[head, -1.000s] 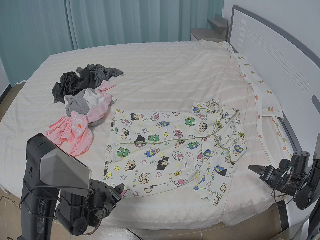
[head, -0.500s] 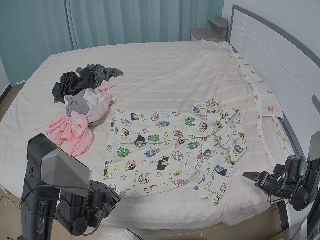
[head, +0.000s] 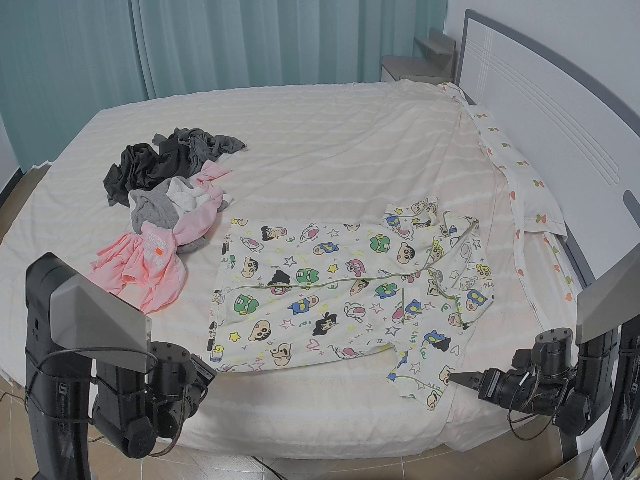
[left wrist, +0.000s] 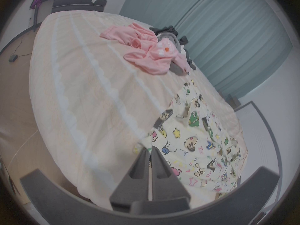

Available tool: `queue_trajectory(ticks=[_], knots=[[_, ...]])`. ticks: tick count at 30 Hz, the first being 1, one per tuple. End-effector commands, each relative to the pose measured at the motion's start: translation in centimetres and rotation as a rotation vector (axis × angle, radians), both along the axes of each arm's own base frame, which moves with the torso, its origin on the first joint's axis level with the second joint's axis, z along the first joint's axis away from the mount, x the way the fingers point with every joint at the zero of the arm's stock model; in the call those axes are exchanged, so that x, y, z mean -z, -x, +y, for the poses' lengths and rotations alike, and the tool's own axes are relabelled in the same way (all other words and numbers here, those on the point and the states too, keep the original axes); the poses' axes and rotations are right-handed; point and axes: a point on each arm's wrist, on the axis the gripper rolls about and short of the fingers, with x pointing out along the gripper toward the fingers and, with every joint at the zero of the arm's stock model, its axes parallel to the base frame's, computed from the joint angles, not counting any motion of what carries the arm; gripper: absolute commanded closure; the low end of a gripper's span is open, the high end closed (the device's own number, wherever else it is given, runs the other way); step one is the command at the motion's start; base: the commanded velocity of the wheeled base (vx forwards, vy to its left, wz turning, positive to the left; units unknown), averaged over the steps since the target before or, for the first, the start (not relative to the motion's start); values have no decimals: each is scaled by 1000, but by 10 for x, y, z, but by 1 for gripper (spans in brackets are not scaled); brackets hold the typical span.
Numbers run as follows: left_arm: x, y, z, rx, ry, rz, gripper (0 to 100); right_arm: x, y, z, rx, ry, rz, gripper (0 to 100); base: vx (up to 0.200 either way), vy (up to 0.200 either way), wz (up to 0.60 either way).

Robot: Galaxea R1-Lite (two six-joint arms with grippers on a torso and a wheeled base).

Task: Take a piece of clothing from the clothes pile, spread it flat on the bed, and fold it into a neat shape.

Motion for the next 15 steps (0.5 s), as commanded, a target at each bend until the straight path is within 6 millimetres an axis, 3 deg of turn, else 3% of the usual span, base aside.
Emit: queue_trajectory(ticks=[1,15], knots=[[-14,-8,8,-39,26,-70,100,11,-1,8,-34,9,26,0,0,0,0],[-13,-15,8,-54,44,-90,100,16,-29,36,-97,-34,-75,0,0,0,0]])
